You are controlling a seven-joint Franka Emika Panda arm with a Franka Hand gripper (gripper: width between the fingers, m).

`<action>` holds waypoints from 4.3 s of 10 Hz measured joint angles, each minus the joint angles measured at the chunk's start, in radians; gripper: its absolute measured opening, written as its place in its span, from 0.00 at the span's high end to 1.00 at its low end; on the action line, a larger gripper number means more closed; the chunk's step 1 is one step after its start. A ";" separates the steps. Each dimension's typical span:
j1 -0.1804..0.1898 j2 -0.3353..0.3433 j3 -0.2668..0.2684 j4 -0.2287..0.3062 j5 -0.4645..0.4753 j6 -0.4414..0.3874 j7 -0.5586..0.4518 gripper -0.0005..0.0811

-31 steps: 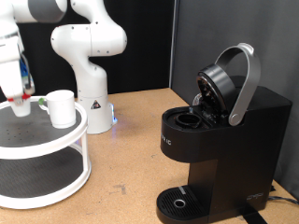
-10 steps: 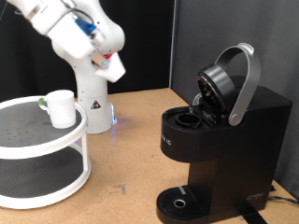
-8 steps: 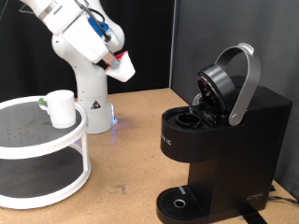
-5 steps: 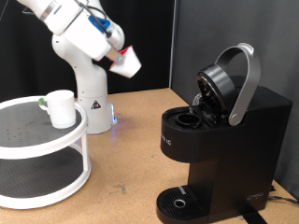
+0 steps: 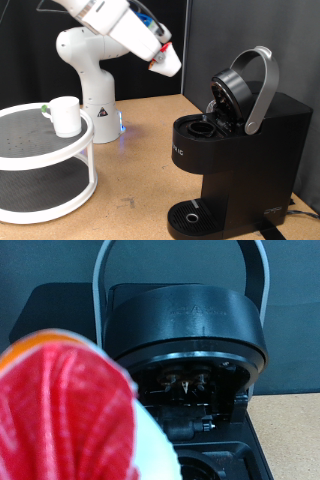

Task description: Make a cup of coffee with the keurig machine

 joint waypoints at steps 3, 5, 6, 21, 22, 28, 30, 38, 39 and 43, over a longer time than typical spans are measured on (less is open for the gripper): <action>0.002 0.030 0.032 0.024 -0.024 0.016 0.003 0.91; 0.002 0.032 0.040 0.032 -0.037 0.023 0.026 0.91; 0.002 0.032 0.047 0.032 -0.042 0.046 0.043 0.91; 0.029 0.220 0.149 0.013 -0.032 0.178 0.000 0.91; 0.030 0.226 0.160 0.017 -0.050 0.178 0.012 0.91; 0.031 0.229 0.203 0.033 -0.105 0.251 0.047 0.91; 0.026 0.229 0.200 0.035 -0.104 0.255 0.047 0.91; 0.007 0.236 0.184 0.044 -0.136 0.212 0.095 0.91; 0.007 0.239 0.185 0.046 -0.138 0.211 0.101 0.91; 0.009 0.249 0.198 0.049 -0.152 0.207 0.108 0.91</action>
